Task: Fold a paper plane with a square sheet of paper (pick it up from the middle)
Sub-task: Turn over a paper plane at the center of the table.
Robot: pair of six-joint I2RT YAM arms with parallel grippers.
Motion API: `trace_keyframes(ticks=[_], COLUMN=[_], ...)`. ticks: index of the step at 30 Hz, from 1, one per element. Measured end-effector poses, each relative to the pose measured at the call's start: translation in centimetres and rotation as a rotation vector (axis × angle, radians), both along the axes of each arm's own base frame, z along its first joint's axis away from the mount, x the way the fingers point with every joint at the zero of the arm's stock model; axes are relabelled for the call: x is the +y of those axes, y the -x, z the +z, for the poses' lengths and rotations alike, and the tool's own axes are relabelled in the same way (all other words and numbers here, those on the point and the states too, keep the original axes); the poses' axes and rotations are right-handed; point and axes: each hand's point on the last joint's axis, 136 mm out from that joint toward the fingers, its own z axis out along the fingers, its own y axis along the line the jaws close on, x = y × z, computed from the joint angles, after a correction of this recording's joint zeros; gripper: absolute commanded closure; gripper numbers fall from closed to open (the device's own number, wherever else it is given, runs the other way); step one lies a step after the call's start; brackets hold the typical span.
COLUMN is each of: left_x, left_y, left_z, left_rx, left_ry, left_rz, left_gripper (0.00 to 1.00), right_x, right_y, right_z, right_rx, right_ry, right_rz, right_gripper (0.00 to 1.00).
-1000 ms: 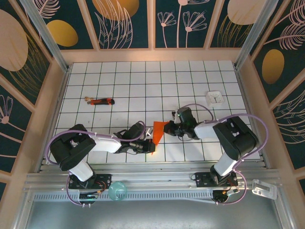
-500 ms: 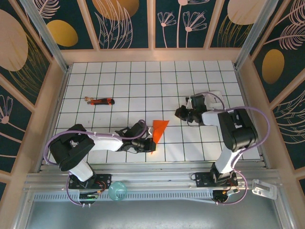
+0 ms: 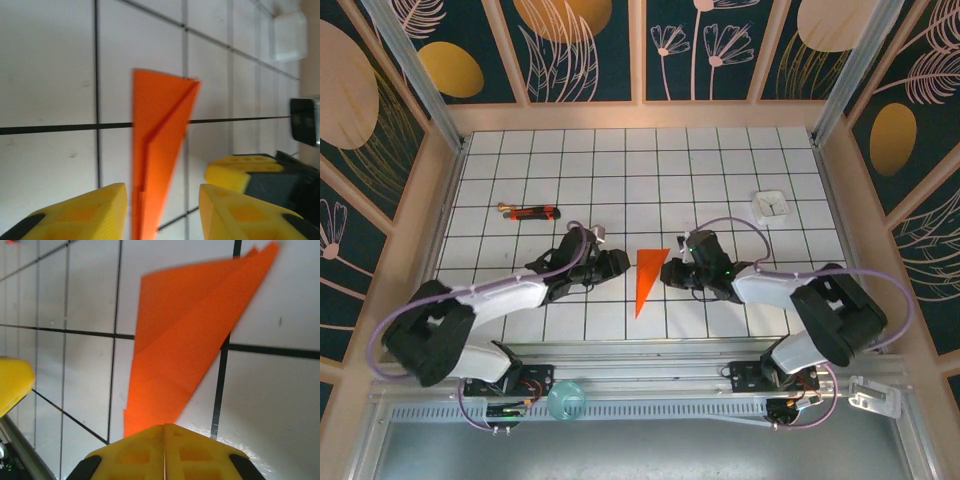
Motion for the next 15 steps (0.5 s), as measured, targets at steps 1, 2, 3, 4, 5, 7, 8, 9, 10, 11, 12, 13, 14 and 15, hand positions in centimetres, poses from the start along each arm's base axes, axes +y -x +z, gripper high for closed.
trace_keyframes(ticks=[1, 2, 3, 4, 5, 7, 8, 9, 10, 11, 12, 13, 14, 15], left_x=[-0.2, -0.4, -0.5, -0.8, -1.0, -1.7, -2.0, -2.2, -2.4, -2.6, -2.9, -3.1, -3.2, -3.4], left_y=[-0.2, -0.3, -0.4, -0.5, -0.7, -1.1, -1.3, -1.5, -1.7, -1.8, -2.0, -2.0, -2.2, -2.1], left_z=[-0.8, -1.5, -2.0, -2.5, -2.8, -3.4, -3.5, -3.7, -3.8, -3.9, -4.1, -4.3, -4.5, -4.6], left_rx=[0.019, 0.034, 0.047, 0.059, 0.066, 0.077, 0.077, 0.078, 0.078, 0.078, 0.081, 0.087, 0.088, 0.096], left_ry=[-0.014, -0.021, -0.028, -0.033, -0.036, -0.036, -0.036, -0.034, -0.032, -0.031, -0.029, -0.027, -0.026, -0.022], left_rz=[-0.010, -0.023, -0.034, -0.048, -0.059, -0.083, -0.092, -0.102, -0.109, -0.115, -0.123, -0.130, -0.135, -0.142], left_gripper=[0.60, 0.60, 0.60, 0.60, 0.59, 0.58, 0.57, 0.57, 0.57, 0.57, 0.57, 0.58, 0.60, 0.62], right_x=[0.2, 0.2, 0.3, 0.4, 0.4, 0.5, 0.6, 0.6, 0.7, 0.7, 0.7, 0.6, 0.6, 0.6], right_y=[0.1, 0.0, 0.0, -0.1, -0.2, -0.4, -0.5, -0.6, -0.7, -0.7, -0.7, -0.7, -0.8, -0.8], right_z=[-0.5, -0.7, -1.0, -1.1, -1.2, -1.3, -1.4, -1.5, -1.7, -1.8, -2.0, -2.2, -2.4, -2.4], right_rx=[0.012, 0.018, 0.021, 0.026, 0.026, 0.025, 0.026, 0.028, 0.029, 0.032, 0.034, 0.037, 0.041, 0.043], right_ry=[0.001, 0.000, -0.003, -0.008, -0.013, -0.020, -0.024, -0.026, -0.027, -0.026, -0.025, -0.022, -0.019, -0.021], right_rz=[-0.005, -0.010, -0.016, -0.023, -0.027, -0.037, -0.042, -0.047, -0.049, -0.051, -0.053, -0.057, -0.062, -0.066], right_gripper=[0.95, 0.96, 0.96, 0.97, 0.98, 0.99, 0.99, 0.99, 1.00, 1.00, 1.00, 1.00, 1.00, 1.00])
